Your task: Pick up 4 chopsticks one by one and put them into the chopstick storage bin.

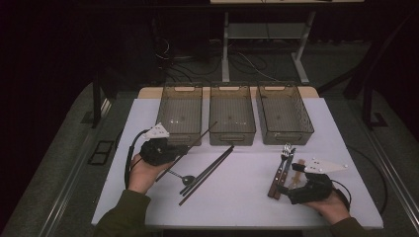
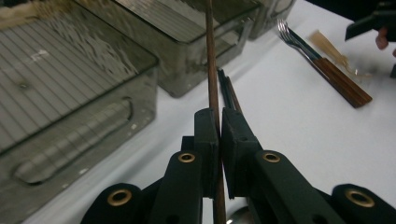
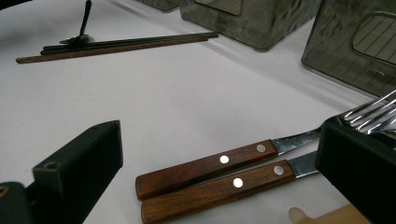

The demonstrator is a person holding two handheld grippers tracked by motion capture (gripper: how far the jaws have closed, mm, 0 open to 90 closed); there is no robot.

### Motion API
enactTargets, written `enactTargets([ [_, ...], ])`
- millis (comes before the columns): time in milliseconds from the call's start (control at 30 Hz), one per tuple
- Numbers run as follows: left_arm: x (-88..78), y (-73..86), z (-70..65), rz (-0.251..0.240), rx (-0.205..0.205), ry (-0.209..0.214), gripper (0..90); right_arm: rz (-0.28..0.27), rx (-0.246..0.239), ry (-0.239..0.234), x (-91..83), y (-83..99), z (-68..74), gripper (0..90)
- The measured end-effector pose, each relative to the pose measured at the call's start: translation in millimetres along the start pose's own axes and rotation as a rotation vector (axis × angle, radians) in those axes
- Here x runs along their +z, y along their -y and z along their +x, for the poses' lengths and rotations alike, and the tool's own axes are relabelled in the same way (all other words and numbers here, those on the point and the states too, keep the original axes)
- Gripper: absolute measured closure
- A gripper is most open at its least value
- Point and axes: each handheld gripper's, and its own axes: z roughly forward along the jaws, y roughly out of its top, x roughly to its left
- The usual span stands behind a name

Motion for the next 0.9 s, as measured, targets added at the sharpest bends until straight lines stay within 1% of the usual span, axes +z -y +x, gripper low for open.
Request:
enactTargets([
  [233, -3.3, -10.3, 12.0, -0.030, -0.002, -0.028, 85.5, 0.002, 0.004, 0.002, 0.1, 0.3, 0.1, 0.6],
  [367, -1.4, -15.0, 20.3, -0.043, -0.006, -0.042, 85.5, 0.001, 0.009, 0.005, -0.3, 0.5, 0.1, 0.5],
  [400, -0.7, -16.2, 22.4, -0.045, -0.013, -0.043, 85.6, 0.000, 0.010, 0.006, -0.4, 0.5, 0.0, 0.6],
  [467, 0.5, -18.4, 27.6, -0.065, -0.030, -0.037, 85.5, 0.000, 0.011, 0.006, -0.5, 0.5, 0.2, 0.6],
  [667, 4.0, -29.4, 43.3, -0.081, -0.054, -0.069, 85.6, -0.004, 0.009, 0.007, -0.6, 0.4, 0.8, 0.6],
  [733, 5.3, -34.6, 48.7, -0.081, -0.063, -0.080, 85.5, -0.004, 0.009, 0.007, -0.6, 0.3, 0.8, 0.6],
  [833, 6.9, -43.6, 56.2, -0.074, -0.065, -0.101, 85.6, -0.005, 0.008, 0.005, -0.9, 0.2, 0.5, 0.6],
  [900, 7.3, -49.4, 61.1, -0.078, -0.078, -0.110, 85.6, -0.006, 0.008, 0.005, -1.0, 0.3, 0.4, 0.6],
])
